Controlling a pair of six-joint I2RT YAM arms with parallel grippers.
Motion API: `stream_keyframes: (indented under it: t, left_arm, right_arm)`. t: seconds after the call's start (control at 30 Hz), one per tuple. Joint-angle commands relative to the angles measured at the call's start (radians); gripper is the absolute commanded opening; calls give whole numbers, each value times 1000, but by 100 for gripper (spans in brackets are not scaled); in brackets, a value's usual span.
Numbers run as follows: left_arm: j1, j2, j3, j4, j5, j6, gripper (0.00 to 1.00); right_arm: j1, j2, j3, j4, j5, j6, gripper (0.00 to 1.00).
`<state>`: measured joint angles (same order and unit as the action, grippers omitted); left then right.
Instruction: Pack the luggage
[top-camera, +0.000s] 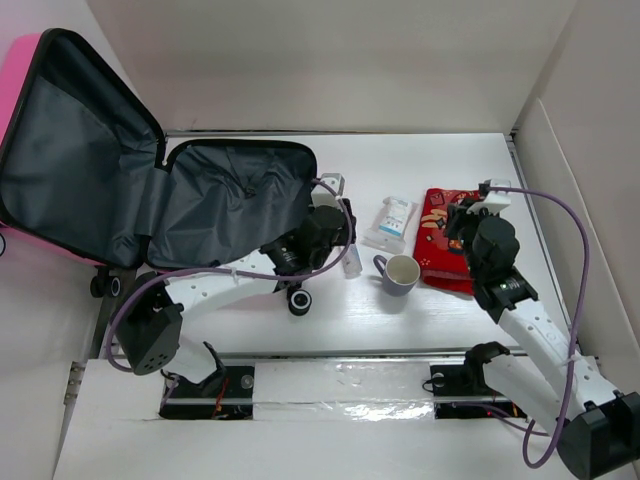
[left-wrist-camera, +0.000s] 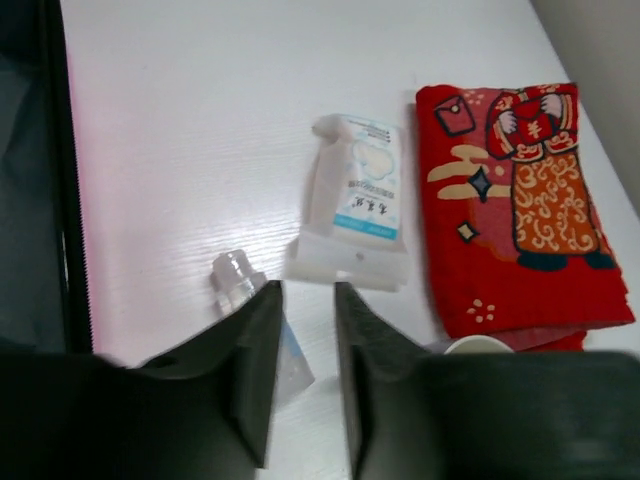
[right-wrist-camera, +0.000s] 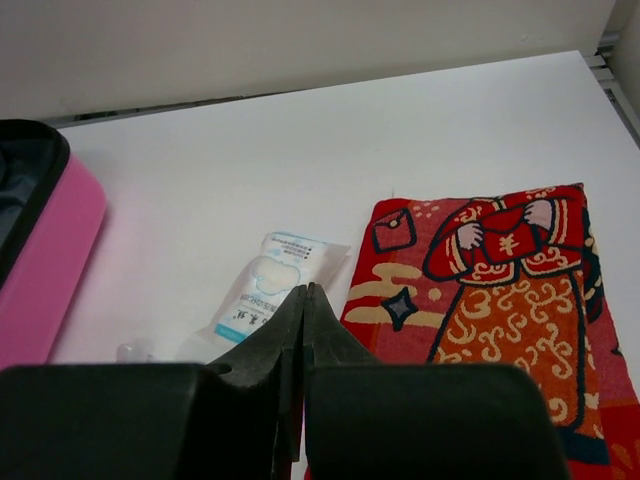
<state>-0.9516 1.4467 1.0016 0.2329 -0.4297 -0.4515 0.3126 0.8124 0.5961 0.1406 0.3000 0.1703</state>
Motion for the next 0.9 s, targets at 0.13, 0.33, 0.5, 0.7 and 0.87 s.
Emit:
stream_keyframes:
  t: [0.13, 0.33, 0.5, 0.7, 0.87]
  left_arm:
    - [-13, 63, 52, -159, -24, -147, 59]
    - [-4, 251, 227, -360, -26, -197, 65]
    - [-4, 374, 318, -435, -35, -231, 65]
    - [14, 420, 315, -428, -72, -248, 63]
    - [14, 481, 351, -446, -76, -250, 60]
  right_arm:
    - [-6, 31, 57, 4, -19, 12, 27]
    - [-6, 30, 54, 10, -41, 8, 36]
    - [-6, 22, 53, 13, -53, 6, 36]
    - [-6, 16, 53, 13, -67, 6, 36]
    - [-6, 11, 48, 16, -68, 6, 36]
